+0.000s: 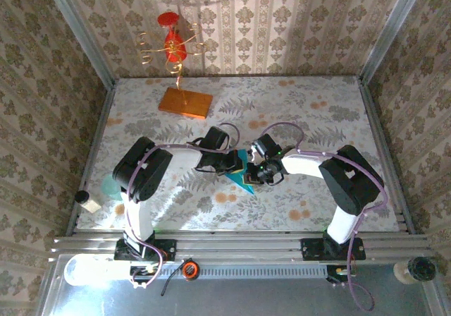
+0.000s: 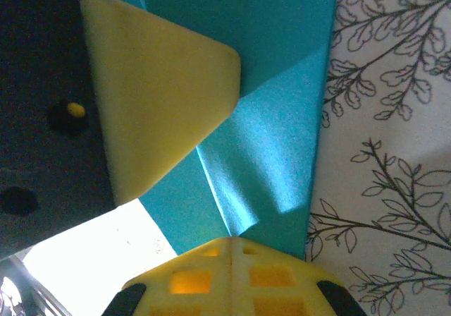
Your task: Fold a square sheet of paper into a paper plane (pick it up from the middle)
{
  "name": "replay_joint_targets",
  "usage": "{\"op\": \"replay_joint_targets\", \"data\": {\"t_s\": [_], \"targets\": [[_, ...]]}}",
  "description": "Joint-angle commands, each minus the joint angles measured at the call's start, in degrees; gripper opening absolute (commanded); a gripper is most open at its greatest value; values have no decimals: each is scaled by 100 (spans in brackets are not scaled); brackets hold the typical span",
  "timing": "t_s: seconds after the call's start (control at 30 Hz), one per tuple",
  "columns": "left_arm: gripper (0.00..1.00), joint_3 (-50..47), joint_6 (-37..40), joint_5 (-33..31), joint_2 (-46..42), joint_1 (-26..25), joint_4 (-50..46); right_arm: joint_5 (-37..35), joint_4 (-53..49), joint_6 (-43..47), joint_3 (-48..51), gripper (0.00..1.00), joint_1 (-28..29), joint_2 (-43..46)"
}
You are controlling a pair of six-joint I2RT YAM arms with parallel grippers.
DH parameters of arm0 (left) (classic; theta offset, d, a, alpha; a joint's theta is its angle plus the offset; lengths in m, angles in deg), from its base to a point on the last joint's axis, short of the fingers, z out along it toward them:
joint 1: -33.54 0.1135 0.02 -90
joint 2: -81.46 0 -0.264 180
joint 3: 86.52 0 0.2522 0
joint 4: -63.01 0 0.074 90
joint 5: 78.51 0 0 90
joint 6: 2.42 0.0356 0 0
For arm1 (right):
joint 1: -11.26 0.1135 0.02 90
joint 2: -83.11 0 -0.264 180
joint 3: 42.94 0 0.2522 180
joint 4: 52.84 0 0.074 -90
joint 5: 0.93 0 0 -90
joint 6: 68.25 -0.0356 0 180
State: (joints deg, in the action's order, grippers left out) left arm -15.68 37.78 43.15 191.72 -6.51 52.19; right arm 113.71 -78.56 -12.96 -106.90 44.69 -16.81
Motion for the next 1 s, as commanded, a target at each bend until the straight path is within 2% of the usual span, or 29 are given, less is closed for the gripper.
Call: {"op": "replay_joint_targets", "data": {"t_s": [0.0,0.6,0.97], "targets": [[4,-189,42,-388,321,-29,-525,-72,-301,-9,194,7,26,-179],[3,-259,58,-507,303,59,-636,350,-515,-170,1208,8,3,615],[3,-265,67,-468,321,77,-596,602,-107,-375,2113,10,-108,1174]]}}
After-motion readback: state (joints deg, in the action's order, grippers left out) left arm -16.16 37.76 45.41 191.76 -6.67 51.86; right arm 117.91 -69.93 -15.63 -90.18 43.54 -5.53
